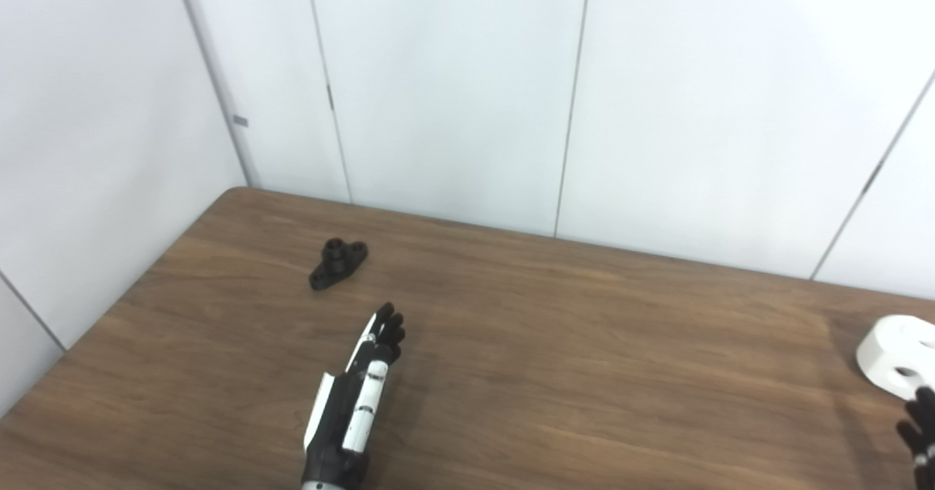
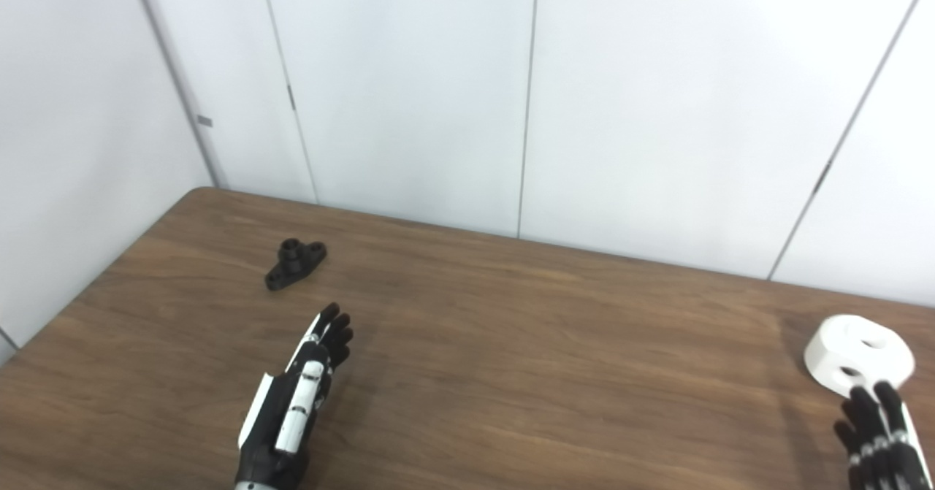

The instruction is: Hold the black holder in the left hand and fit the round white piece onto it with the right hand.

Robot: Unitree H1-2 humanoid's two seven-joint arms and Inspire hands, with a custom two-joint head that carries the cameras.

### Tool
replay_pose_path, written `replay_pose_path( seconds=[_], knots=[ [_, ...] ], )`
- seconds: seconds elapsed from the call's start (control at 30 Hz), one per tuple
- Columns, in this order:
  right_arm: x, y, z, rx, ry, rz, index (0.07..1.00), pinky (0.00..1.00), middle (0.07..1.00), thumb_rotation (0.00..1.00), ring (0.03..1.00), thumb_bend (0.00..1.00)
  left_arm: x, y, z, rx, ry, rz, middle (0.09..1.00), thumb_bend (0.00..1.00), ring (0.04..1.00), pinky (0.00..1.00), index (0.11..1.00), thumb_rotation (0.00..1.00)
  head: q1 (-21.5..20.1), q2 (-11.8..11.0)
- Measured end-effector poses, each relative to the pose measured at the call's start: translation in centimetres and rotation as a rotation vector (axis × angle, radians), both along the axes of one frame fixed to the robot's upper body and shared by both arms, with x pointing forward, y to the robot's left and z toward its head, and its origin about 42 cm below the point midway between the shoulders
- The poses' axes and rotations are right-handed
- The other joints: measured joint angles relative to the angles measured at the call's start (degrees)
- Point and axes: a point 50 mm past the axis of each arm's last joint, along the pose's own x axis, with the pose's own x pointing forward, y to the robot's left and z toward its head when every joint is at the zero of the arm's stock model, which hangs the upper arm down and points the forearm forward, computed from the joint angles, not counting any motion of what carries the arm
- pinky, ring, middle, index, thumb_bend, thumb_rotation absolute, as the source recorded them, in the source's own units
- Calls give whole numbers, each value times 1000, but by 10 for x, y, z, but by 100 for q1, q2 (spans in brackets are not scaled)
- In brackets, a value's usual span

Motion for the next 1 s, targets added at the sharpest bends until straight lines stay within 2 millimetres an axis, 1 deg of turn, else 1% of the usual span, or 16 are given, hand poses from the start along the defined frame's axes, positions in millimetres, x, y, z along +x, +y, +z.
replay_pose_path(
  seconds=[0.1,0.17,0.3,0.47,0.63,0.77,0.9,1.0],
  knots=[
    [-5,0,-1,-2,29,-2,954,941,948,964,950,665,-2,-2,6,3,1,-5,956,327,950,958,970,856,0,36],
    [-7,0,-1,-3,37,-3,953,946,947,961,953,666,-2,-2,11,4,1,-9,958,328,954,963,971,845,-17,106],
    [-13,1,-1,-1,64,-5,954,954,946,963,957,669,-3,-2,10,-1,19,-11,946,329,945,947,961,802,-35,167],
    [-23,2,-2,2,93,-10,959,959,954,969,963,669,-3,-1,18,-4,36,-11,944,326,941,942,960,776,-26,211],
    [-29,3,-3,9,111,-17,949,955,948,967,960,660,-4,1,25,-4,53,-9,951,309,948,945,963,780,-131,282],
    [-31,6,-3,19,123,-37,945,953,943,954,954,662,-5,6,27,-23,67,-3,965,283,957,968,975,766,-167,291],
    [-32,6,-4,24,138,-41,944,954,945,953,956,654,-6,9,27,-40,71,0,970,282,949,973,974,752,-114,264],
    [-33,6,-4,25,139,-42,948,963,952,962,961,651,-6,8,27,-39,72,-1,966,291,946,963,968,738,44,133]
  ],
)
